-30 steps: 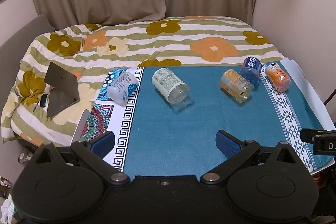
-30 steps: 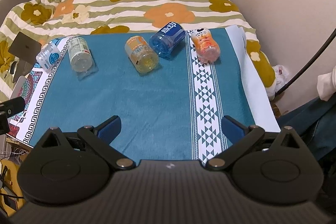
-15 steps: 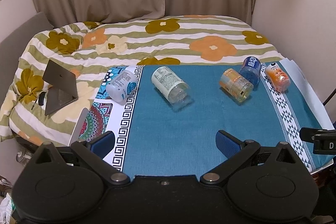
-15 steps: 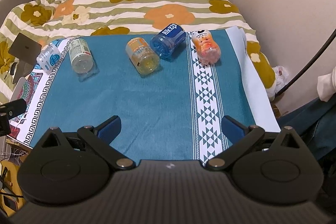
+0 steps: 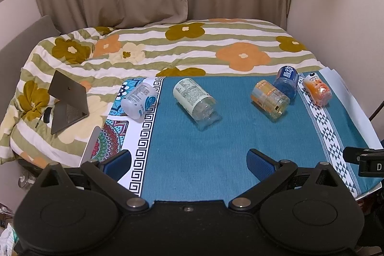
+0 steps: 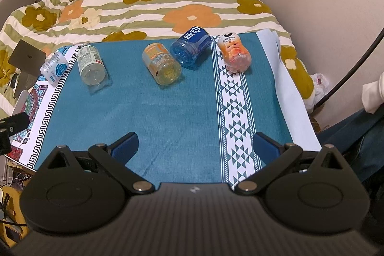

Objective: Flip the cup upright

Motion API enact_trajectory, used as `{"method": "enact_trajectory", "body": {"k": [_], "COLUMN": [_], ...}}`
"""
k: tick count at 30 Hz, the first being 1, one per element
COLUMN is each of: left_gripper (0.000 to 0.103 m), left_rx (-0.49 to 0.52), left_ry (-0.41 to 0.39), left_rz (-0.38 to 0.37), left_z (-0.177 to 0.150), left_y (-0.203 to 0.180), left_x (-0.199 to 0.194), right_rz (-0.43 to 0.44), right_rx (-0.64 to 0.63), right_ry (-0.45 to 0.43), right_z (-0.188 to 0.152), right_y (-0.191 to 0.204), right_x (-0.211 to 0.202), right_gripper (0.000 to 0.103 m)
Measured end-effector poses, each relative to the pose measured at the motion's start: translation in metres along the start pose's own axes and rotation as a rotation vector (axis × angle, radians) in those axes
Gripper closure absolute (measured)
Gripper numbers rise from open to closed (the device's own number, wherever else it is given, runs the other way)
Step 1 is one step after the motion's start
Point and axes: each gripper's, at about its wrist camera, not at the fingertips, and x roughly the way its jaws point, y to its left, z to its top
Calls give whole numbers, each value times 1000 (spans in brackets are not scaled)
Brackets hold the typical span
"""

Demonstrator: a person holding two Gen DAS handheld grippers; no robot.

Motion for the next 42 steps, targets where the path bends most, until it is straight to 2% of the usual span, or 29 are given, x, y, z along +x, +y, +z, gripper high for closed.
{"method": "enact_trajectory", "body": {"k": [35, 42], "left_gripper": [0, 0], "left_rx": [10, 13], "left_ry": [-10, 5], "left_rz": [-36, -51], "left_z": [1, 7], "left_y": [3, 13], "left_x": [0, 4], "right_rz": [1, -20], "right_rx": [-1, 24], "right_ry": [3, 13], "right_z": [-3, 2], "right_y": [5, 6], "right_x": [0, -2], "right_gripper": [0, 0]}}
